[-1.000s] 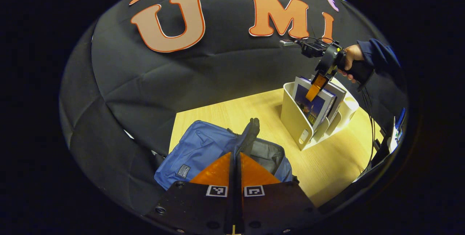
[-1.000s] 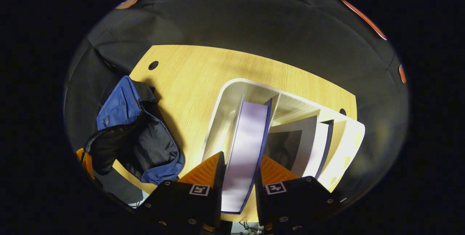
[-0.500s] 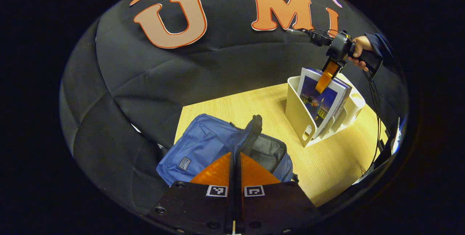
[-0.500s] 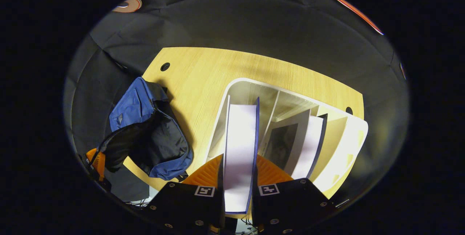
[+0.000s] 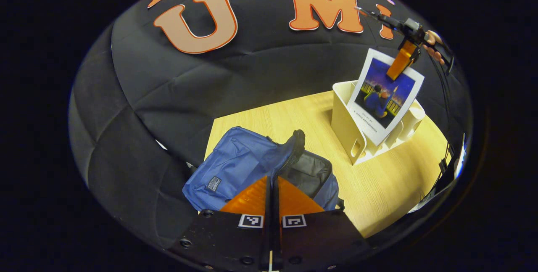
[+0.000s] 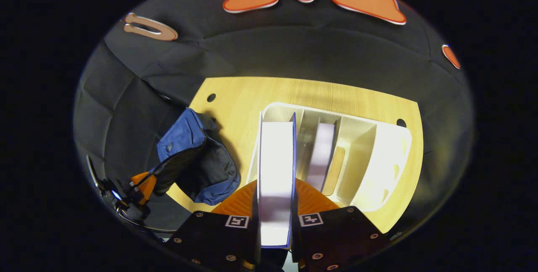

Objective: Open the schoolbag, grab two books from the bookshelf and put them into the schoolbag.

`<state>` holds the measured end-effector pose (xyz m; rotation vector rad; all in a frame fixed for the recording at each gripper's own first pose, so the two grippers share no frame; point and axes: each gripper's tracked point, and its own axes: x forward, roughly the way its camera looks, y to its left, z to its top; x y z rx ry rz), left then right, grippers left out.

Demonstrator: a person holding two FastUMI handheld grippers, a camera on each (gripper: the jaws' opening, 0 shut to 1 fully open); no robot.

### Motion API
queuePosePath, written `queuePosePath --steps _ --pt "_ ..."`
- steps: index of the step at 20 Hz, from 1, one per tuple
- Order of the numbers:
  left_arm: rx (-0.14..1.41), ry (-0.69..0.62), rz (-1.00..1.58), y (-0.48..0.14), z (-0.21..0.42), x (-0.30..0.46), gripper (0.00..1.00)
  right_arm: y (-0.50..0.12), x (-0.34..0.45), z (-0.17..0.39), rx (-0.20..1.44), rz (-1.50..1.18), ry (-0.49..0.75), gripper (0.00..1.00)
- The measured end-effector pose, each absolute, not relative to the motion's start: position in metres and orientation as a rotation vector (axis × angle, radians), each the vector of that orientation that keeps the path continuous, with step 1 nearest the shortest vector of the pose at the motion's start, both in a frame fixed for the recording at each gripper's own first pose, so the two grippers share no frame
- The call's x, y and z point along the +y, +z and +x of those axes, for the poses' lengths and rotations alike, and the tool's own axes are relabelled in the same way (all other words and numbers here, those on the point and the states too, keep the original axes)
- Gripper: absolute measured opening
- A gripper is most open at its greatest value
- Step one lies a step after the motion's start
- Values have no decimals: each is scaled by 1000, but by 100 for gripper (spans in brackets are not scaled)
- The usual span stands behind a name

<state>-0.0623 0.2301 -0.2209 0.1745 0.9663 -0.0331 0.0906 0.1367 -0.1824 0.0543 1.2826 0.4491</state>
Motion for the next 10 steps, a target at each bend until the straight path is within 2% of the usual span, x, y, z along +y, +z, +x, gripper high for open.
queuePosePath --steps 6,10 --pt "987 -6 204 -216 -55 233 2 -127 117 67 1136 216 518 29" --pt "1008 7 238 -216 -51 236 2 -119 130 36 1079 387 588 28"
